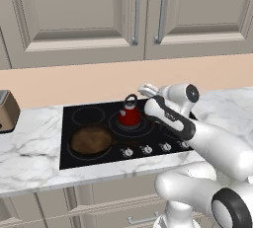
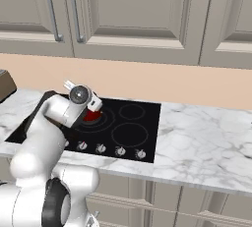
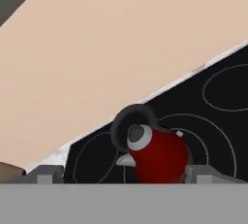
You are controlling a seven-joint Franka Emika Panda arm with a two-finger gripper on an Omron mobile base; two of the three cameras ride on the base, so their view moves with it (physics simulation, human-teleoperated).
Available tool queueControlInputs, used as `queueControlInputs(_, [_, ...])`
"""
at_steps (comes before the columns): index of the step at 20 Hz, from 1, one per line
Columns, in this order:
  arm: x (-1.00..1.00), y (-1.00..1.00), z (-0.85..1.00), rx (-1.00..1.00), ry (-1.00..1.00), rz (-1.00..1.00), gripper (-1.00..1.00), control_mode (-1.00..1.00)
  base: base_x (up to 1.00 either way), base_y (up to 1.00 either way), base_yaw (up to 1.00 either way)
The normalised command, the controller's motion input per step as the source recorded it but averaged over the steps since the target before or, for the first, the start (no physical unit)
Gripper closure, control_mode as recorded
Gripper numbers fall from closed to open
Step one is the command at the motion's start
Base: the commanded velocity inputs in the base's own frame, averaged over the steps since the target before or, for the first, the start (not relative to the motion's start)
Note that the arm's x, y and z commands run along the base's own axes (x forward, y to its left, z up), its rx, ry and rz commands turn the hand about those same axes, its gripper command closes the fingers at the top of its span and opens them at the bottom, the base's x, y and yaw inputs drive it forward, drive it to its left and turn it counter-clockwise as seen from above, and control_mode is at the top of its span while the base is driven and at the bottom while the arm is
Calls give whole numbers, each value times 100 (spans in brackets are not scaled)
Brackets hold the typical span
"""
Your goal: Pick the kettle from the counter and place it on a stove burner. Then turn the burner on.
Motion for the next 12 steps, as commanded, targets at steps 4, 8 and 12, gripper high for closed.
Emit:
queueControlInputs(4, [-40, -13, 48, 0, 0, 10, -100, -100, 0, 0, 0])
queueControlInputs(8, [-46, -6, 42, -4, 5, 12, -100, -100, 0, 0, 0])
queueControlInputs(12, [-53, -8, 19, -13, 16, 13, -100, -100, 0, 0, 0])
